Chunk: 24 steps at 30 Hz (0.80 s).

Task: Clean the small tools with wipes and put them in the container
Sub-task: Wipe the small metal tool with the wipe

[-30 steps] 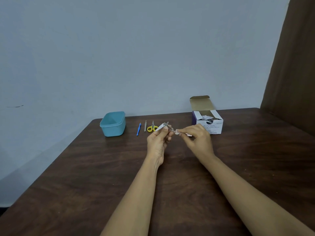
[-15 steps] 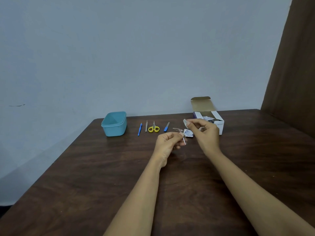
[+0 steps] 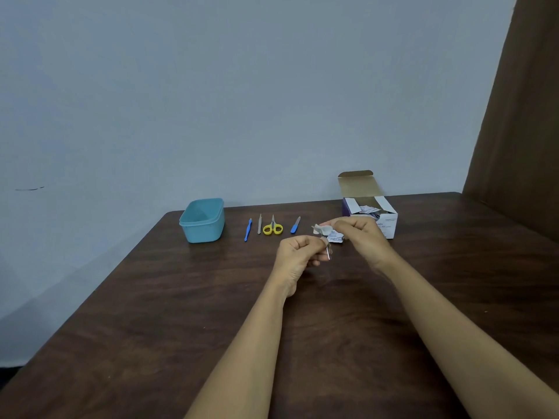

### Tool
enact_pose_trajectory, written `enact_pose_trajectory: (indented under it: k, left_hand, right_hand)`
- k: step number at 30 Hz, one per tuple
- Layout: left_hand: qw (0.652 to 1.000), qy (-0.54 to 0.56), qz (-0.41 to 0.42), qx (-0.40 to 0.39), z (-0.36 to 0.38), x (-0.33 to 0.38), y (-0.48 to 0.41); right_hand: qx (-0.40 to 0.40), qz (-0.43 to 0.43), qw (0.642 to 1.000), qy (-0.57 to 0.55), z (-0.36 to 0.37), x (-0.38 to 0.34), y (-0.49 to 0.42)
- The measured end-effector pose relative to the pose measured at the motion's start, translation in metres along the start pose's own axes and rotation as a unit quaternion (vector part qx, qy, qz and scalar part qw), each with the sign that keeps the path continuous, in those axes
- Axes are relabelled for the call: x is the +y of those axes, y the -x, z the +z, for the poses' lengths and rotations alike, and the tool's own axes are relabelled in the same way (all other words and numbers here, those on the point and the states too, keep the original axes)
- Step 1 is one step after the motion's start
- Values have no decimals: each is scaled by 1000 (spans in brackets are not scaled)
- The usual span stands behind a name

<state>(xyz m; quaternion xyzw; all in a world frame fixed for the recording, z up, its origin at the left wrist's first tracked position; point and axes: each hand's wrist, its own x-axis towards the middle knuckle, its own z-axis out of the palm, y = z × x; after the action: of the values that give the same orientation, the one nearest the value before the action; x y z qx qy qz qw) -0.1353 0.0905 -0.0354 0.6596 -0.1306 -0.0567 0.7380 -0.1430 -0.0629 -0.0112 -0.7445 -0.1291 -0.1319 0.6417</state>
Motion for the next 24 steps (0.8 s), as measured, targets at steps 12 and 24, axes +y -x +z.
enact_pose_trajectory:
  k: [12,24]
  left_hand:
    - [1000,-18,-4,-13,2,1,0]
    - [999,-36,-2,-23,1,1,-1]
  right_hand:
    - [-121,24,986,108,-15,-24,-16]
    - [-347,50,902,254,-31,-51,-52]
